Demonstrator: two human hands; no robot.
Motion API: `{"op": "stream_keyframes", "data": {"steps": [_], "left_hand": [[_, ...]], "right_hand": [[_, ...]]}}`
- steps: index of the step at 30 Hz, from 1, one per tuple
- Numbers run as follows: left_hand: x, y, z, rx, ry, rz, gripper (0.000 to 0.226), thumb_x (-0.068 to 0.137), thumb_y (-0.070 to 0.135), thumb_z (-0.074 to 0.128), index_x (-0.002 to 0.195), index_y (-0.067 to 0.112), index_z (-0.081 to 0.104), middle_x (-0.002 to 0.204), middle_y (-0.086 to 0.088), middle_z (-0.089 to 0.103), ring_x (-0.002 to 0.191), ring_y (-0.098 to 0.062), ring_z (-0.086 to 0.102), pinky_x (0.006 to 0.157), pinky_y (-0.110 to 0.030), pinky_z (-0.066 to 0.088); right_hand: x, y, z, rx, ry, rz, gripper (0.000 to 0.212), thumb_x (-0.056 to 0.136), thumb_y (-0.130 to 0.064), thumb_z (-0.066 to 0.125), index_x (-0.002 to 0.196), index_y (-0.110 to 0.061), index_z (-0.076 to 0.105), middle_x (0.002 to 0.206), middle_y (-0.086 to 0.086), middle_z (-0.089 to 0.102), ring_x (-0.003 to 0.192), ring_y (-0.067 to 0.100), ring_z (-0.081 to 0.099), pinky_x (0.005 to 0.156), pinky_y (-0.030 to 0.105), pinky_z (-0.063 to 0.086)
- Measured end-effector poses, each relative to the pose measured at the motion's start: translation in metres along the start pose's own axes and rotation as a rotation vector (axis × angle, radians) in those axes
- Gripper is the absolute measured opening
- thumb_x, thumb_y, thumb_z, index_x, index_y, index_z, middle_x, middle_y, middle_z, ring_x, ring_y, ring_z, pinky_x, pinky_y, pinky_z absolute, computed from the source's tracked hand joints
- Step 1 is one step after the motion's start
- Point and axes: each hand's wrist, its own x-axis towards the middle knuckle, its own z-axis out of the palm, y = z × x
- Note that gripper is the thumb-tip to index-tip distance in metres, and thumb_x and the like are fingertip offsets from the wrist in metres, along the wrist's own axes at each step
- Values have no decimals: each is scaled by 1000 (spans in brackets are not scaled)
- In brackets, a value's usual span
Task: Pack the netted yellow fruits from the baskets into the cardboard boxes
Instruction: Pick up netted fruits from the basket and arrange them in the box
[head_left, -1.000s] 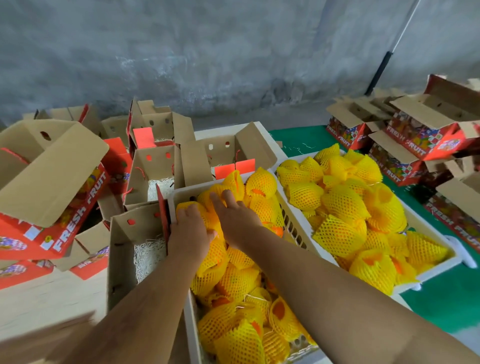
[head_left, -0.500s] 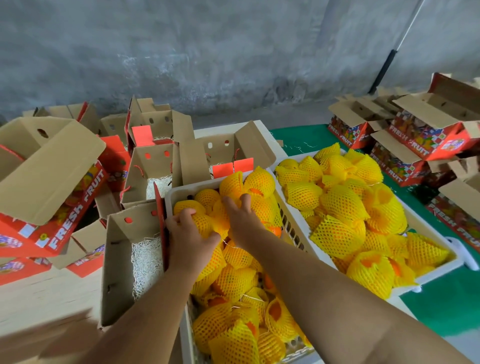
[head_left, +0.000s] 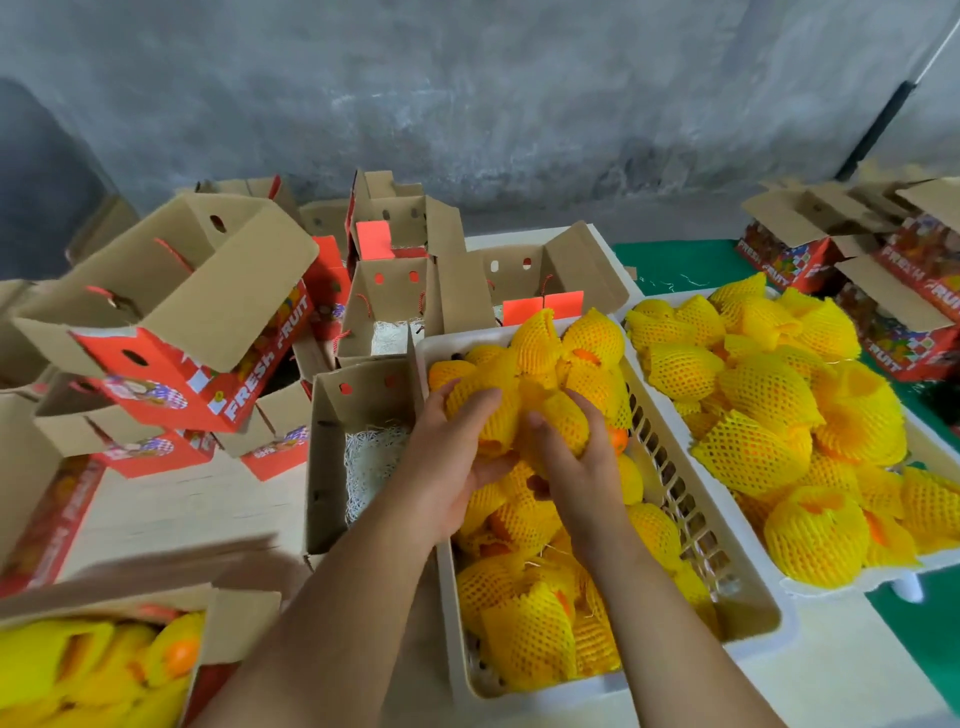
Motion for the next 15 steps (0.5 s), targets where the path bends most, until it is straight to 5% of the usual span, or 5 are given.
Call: {"op": "stream_keyframes", "data": {"steps": [5, 9, 12, 15], "left_hand": [[-48, 27, -55, 140, 40, 54, 53, 76, 56, 80, 123, 49, 57, 130, 0, 62, 111, -33, 70, 77, -45, 63], [-82, 32, -118, 111, 71, 136, 52, 79, 58, 69, 126, 44, 53, 118, -1, 72, 98, -30, 76, 71, -39, 63], [-106, 32, -172, 83, 133, 241, 48, 86, 47, 64, 131, 38, 50, 109, 10, 76, 97, -19, 77, 68, -33, 62], [-128, 33, -235, 21, 138, 236, 59, 87, 37, 67, 142, 28, 48, 128, -3, 71, 112, -26, 72, 83, -43, 62]], "right_hand": [[-34, -19, 41, -12, -117, -136, 46, 84, -65, 66, 120, -36, 68, 115, -15, 74, 110, 6, 69, 91, 33, 57], [-66, -13, 90, -110, -254, -131, 66, 71, -80, 71, 122, -39, 59, 112, -14, 73, 104, 4, 69, 83, 26, 57], [-91, -2, 132, -127, -476, -48, 70, 71, -47, 85, 130, -45, 47, 120, -8, 65, 107, 3, 67, 81, 27, 60], [-117, 13, 184, -222, -531, -71, 70, 80, -17, 85, 134, -34, 45, 115, -2, 62, 92, -1, 66, 71, 19, 55]]}}
